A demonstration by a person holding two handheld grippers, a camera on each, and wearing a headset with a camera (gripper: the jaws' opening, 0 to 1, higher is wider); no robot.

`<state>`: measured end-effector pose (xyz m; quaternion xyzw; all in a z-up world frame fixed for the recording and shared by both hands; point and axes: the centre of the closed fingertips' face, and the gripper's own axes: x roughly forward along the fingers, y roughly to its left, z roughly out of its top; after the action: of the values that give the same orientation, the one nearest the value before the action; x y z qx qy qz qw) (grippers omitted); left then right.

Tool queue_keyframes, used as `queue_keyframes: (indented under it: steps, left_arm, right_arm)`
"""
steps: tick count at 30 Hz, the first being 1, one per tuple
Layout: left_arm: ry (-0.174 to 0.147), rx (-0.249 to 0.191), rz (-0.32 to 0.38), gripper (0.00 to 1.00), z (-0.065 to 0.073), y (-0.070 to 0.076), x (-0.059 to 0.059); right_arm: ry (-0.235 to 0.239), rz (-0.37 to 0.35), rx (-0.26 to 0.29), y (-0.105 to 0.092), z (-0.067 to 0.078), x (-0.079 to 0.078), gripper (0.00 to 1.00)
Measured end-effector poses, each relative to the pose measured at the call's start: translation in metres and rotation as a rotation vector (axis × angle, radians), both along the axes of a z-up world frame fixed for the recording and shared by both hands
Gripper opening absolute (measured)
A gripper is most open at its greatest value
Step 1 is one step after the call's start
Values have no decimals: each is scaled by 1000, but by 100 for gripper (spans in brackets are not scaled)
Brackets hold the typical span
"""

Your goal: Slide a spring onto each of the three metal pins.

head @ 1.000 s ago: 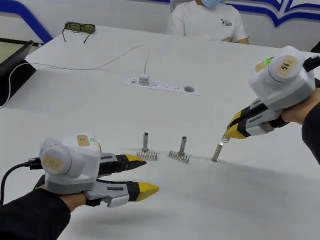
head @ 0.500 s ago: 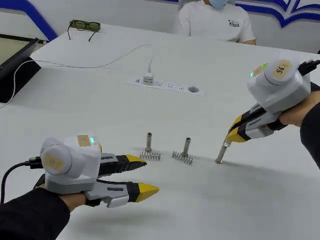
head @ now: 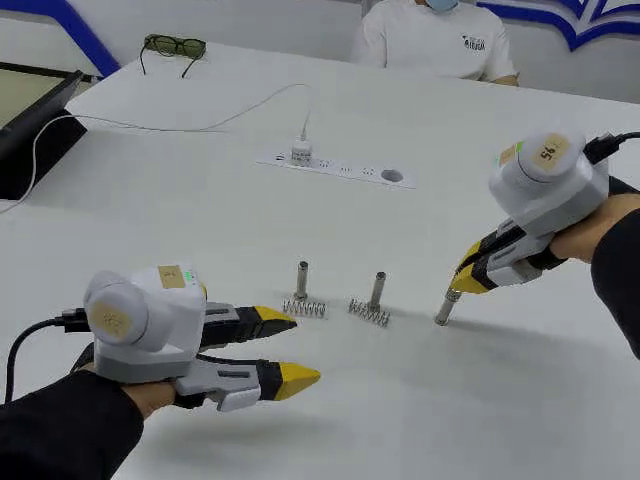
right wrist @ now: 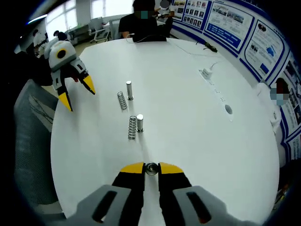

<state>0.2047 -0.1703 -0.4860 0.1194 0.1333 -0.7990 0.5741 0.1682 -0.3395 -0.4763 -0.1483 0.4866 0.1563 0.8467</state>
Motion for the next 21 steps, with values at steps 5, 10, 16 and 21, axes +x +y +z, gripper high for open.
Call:
queue_keyframes:
  steps: [5, 10, 16, 21]
  left_arm:
    - [1, 3, 1, 40, -1, 0, 0]
    - [3, 4, 3, 40, -1, 0, 1]
    - [6, 6, 7, 40, -2, 0, 1]
    - [8, 9, 7, 40, -3, 0, 1]
  right_arm:
    - [12, -10, 8, 0, -10, 0, 12]
    - [21, -19, 11, 1, -18, 1, 12]
    - [25, -31, 13, 1, -25, 2, 12]
    - [29, -36, 12, 2, -30, 2, 12]
